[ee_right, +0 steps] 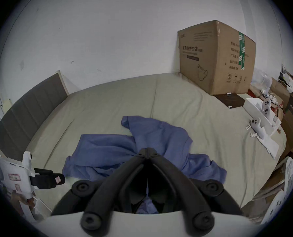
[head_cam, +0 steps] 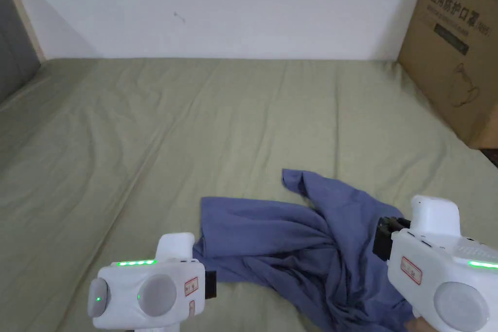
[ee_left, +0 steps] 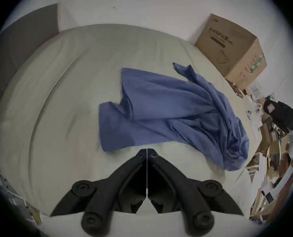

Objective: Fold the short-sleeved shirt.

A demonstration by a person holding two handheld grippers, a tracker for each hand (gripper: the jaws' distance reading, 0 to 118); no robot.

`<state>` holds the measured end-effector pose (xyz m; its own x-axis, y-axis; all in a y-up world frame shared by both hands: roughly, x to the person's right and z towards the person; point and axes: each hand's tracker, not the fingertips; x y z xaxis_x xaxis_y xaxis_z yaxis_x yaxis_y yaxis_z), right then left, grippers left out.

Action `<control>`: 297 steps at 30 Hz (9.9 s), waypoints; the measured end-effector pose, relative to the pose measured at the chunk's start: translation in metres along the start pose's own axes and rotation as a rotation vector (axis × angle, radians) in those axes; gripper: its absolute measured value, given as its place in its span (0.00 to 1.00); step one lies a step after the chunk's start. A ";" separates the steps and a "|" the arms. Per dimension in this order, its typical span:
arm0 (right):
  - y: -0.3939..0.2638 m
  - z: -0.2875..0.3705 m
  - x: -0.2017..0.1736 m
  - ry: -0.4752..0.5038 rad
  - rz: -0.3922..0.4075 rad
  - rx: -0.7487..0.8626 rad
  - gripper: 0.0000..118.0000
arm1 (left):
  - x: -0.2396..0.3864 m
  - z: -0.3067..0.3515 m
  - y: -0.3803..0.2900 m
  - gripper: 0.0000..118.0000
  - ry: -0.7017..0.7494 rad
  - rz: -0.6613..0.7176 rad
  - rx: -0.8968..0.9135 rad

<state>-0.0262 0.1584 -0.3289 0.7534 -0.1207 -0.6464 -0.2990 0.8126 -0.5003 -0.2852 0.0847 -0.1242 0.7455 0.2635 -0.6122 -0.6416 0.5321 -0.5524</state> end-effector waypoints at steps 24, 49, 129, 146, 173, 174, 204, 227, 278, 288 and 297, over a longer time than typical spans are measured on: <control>0.002 -0.036 0.019 -0.029 -0.010 -0.093 0.00 | -0.029 -0.042 0.025 0.05 0.108 0.032 -0.056; 0.076 -0.281 0.051 -0.045 0.215 -0.472 0.01 | -0.015 -0.020 0.048 0.05 0.089 -0.029 -0.026; 0.140 -0.172 0.149 -0.110 -0.174 -0.331 0.01 | -0.142 0.107 0.087 0.05 0.370 0.066 0.226; -0.025 -0.057 0.182 -0.135 -0.283 -0.402 0.14 | -0.171 0.136 -0.081 0.25 0.272 0.149 0.110; -0.060 0.005 0.188 -0.126 -0.255 -0.242 0.00 | -0.028 0.096 -0.048 0.00 0.078 -0.099 0.126; -0.057 0.001 0.192 -0.135 -0.252 -0.244 0.00 | -0.025 0.093 -0.045 0.00 0.066 -0.109 0.114; 0.001 -0.085 0.190 -0.105 -0.271 -0.374 0.00 | -0.041 0.030 0.051 0.00 0.115 -0.115 0.053; -0.003 -0.108 0.185 -0.150 -0.197 -0.450 0.00 | -0.077 -0.133 0.237 0.93 0.107 -0.028 -0.034; 0.428 0.007 0.032 -0.108 -0.001 0.245 0.00 | -0.034 0.301 0.375 0.00 0.372 -0.118 0.706; 0.548 -0.011 0.023 -0.152 -0.019 0.332 0.00 | -0.020 0.289 0.479 0.00 0.369 -0.110 0.827; 0.590 -0.017 0.014 -0.192 0.008 0.423 0.00 | -0.012 0.272 0.529 0.00 0.387 -0.096 0.924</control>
<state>-0.2021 0.6265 -0.6424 0.8586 -0.0384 -0.5112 -0.0701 0.9790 -0.1913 -0.5846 0.5817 -0.2546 0.5719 -0.0056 -0.8203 -0.0684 0.9962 -0.0545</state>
